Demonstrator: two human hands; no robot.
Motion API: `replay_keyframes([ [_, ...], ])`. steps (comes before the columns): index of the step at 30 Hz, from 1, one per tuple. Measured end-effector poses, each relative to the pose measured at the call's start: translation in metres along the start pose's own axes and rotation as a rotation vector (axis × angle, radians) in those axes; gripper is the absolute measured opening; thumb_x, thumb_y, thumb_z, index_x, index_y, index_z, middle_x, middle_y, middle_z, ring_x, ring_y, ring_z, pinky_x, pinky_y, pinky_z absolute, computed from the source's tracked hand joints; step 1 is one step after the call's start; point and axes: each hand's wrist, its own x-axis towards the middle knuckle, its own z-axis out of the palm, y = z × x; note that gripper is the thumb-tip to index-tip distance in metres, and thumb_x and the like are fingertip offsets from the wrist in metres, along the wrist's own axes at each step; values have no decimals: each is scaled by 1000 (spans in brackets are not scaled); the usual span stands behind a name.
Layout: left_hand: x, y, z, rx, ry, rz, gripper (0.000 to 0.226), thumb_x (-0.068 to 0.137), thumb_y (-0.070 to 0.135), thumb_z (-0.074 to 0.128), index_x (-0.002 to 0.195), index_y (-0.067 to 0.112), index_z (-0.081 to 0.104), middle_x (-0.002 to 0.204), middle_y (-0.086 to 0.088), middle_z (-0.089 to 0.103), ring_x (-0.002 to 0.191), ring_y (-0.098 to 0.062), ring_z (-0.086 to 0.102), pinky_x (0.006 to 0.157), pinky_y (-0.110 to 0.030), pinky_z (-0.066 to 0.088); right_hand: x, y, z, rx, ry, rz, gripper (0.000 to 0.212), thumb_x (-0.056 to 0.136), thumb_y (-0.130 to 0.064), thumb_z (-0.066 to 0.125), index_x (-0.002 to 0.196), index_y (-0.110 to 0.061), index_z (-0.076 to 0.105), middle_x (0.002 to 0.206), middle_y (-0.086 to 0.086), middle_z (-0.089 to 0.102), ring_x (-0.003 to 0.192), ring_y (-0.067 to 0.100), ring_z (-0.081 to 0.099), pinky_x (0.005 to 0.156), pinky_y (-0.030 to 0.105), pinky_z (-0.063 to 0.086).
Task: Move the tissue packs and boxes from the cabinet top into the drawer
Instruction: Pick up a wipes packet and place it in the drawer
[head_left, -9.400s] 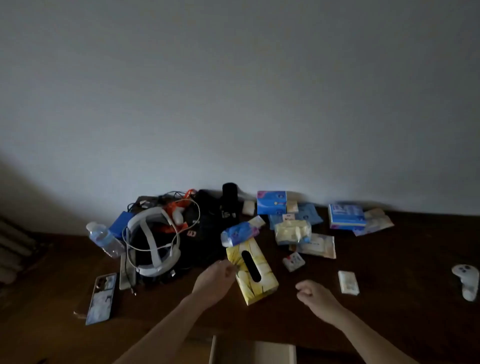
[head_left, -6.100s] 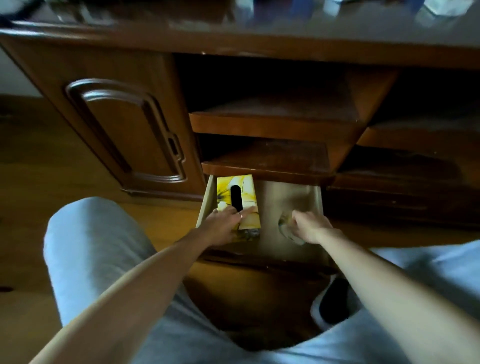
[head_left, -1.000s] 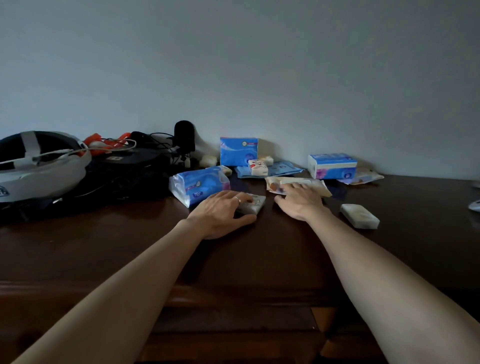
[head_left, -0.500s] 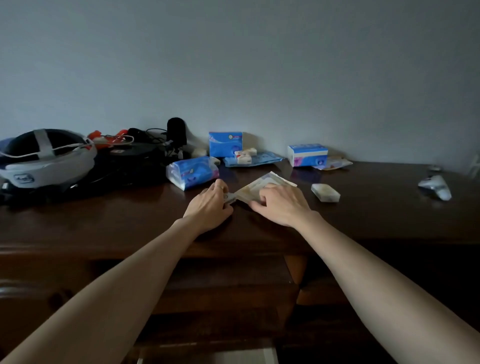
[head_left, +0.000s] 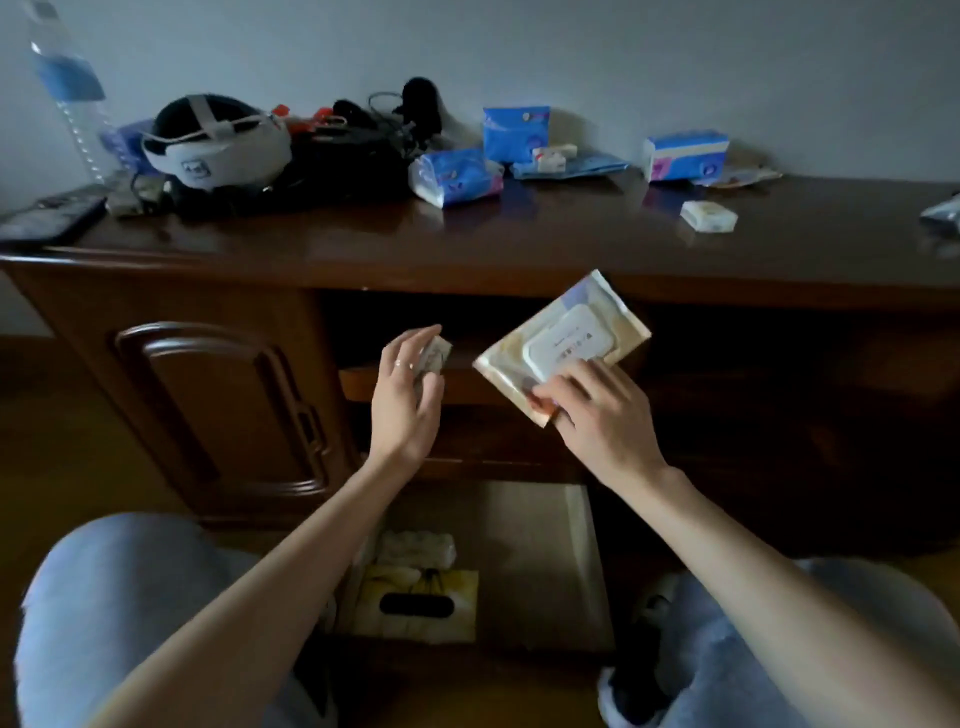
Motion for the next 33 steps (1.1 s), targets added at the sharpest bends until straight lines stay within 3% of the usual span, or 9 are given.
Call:
replay_keyframes([
  [5,-83,-83,4,-367,-27,-899,31,95,28,50,121,14,60,123,-18,60,95,-28,65,66,-34,57,-104,-47,32,167,-356,78,6,88,-12,72,90,-14,68,90,0,65,80,21,64,62,31,55],
  [9,-115,-117,17,-533,83,-1514,28,98,18,52,118,-2,57,97,-23,61,76,-34,59,58,-40,59,-145,-57,61,299,-733,357,12,96,-27,69,94,-23,57,87,-9,62,71,12,64,53,12,28],
  [13,-134,-133,42,-402,-59,-1382,22,101,20,50,114,15,66,123,-19,63,107,-37,62,97,-56,53,-160,-64,83,444,-774,599,13,99,-41,63,96,-35,51,77,-14,63,61,2,60,48,18,40],
  [18,-152,-157,50,-783,-74,-1580,28,93,31,55,98,4,64,87,-17,69,78,-29,65,76,-42,51,-165,-84,96,777,-781,670,6,98,-25,66,99,-30,62,88,-13,69,79,2,66,69,26,54],
  [21,-153,-173,42,-918,-193,-1474,48,95,39,64,121,-1,64,107,-19,71,89,-31,69,83,-41,53,-166,-93,102,922,-900,686,9,95,-14,66,94,-22,66,102,-8,65,98,6,61,85,27,51],
  [23,-155,-179,40,-819,-233,-1399,58,86,15,77,139,3,54,120,-21,70,101,-35,71,83,-48,60,-166,-94,102,987,-948,793,10,93,-17,63,85,-20,68,103,-7,64,101,6,60,89,29,48],
  [26,-157,-177,45,-771,-197,-1368,78,73,-9,79,140,18,50,130,-19,65,116,-39,65,95,-60,54,-170,-92,100,1059,-887,1040,21,91,-34,57,84,-19,69,101,-13,66,100,2,62,82,19,45],
  [29,-161,-170,52,-809,-207,-1318,79,74,-13,77,141,18,48,134,-17,62,120,-37,62,91,-56,56,-176,-95,104,1002,-821,1254,43,84,-58,67,118,-31,60,114,-27,62,102,0,64,74,11,47],
  [33,-165,-165,61,-592,-223,-1223,78,72,-11,81,134,28,53,122,-5,68,109,-23,68,73,-41,63,-191,-102,117,999,-934,1536,79,81,-32,85,144,-31,38,127,-12,56,97,8,65,63,15,54],
])
